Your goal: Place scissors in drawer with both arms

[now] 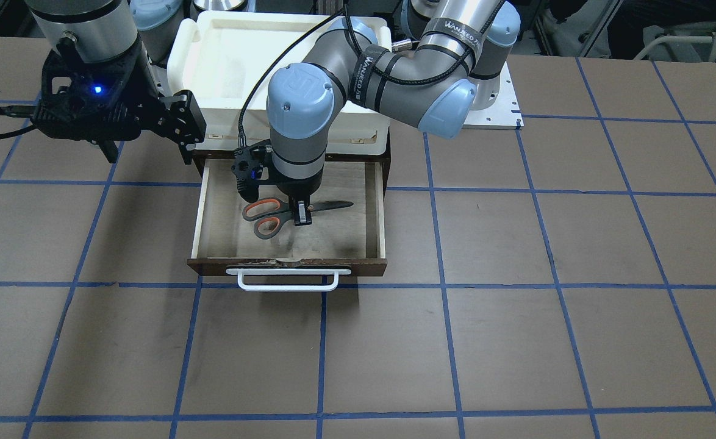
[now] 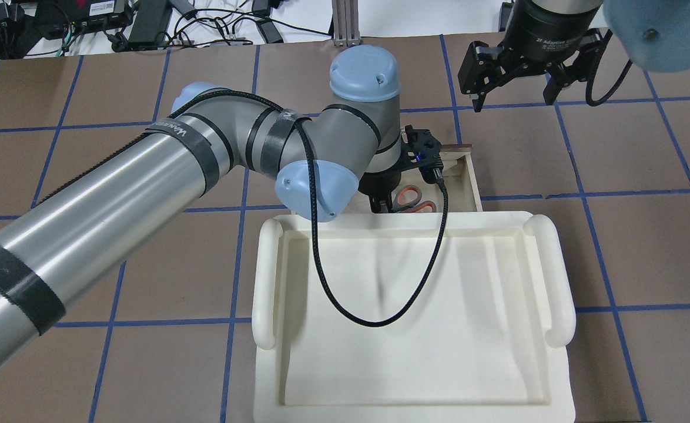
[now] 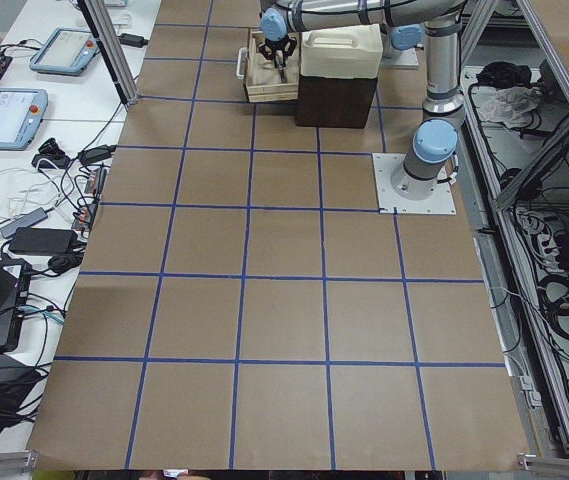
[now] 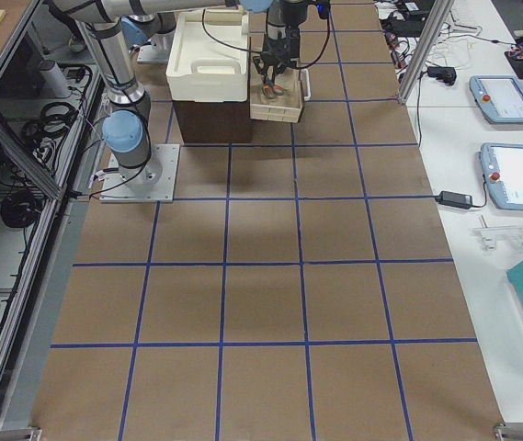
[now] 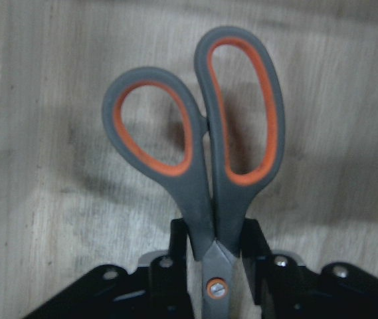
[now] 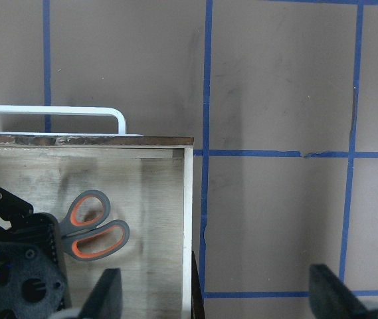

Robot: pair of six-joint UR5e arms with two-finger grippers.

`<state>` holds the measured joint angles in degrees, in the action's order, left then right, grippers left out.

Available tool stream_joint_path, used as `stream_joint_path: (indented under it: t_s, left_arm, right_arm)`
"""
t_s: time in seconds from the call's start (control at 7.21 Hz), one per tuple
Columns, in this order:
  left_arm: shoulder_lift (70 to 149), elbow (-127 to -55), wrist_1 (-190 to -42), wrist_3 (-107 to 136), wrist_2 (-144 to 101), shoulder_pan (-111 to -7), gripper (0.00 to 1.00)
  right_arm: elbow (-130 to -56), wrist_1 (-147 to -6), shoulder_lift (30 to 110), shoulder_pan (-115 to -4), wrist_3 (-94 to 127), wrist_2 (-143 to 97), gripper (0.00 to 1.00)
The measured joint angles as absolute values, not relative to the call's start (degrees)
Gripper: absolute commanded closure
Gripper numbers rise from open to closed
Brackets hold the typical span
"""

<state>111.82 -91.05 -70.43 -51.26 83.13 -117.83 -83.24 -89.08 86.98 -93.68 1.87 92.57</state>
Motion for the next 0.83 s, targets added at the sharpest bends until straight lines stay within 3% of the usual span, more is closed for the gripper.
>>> stream_joint_path:
  t_s: [0.83]
  left_arm:
    - [104.6, -89.7, -75.8, -43.6, 87.1, -113.9, 0.12]
  right_arm:
    - [-83.4, -89.2, 87.0, -93.7, 1.9, 92.5, 0.0]
